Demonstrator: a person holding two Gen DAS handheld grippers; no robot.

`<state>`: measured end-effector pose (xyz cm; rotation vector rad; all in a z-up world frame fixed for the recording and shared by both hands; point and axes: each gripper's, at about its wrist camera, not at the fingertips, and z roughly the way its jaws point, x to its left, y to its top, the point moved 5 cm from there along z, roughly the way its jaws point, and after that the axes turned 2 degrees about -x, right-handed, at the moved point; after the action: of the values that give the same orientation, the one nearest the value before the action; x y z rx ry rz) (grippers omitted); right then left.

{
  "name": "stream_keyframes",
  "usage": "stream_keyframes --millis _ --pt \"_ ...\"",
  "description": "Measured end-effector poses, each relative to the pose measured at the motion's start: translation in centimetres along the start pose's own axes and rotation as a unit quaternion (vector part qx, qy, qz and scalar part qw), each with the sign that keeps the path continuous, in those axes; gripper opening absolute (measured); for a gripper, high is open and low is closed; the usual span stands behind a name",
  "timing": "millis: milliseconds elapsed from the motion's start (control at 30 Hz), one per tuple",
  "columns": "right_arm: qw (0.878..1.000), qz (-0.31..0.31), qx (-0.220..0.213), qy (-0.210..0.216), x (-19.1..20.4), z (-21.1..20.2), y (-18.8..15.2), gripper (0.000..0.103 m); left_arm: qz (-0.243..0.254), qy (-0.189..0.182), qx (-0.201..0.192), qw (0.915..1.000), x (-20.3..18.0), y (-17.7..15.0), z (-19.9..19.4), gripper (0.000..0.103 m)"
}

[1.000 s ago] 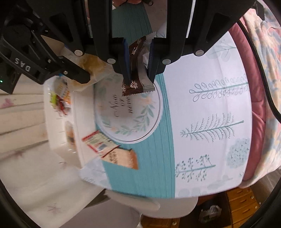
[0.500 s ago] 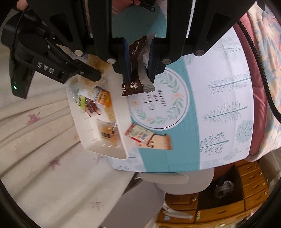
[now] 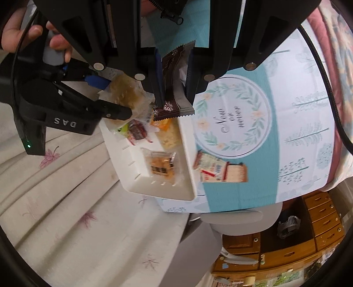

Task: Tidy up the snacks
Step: 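Open left tool to drop the brown packet while right tool releases the cracker bag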

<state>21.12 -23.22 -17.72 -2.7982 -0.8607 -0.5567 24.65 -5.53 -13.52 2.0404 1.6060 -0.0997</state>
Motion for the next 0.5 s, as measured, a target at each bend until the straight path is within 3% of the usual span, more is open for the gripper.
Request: stream_keyframes --millis 300,500 --pt "0.999 -0.052 0.001 -0.001 -1.7 -0.1 5.5 0.058 0.021 -0.012 -0.036 0.9991 -5.6 1.2 3.8 0.016" --pt "0.995 -0.099 -0.009 0.009 -1.8 0.3 8.5 0.058 0.016 -0.024 -0.057 0.998 -7.4 2.3 6.0 0.016"
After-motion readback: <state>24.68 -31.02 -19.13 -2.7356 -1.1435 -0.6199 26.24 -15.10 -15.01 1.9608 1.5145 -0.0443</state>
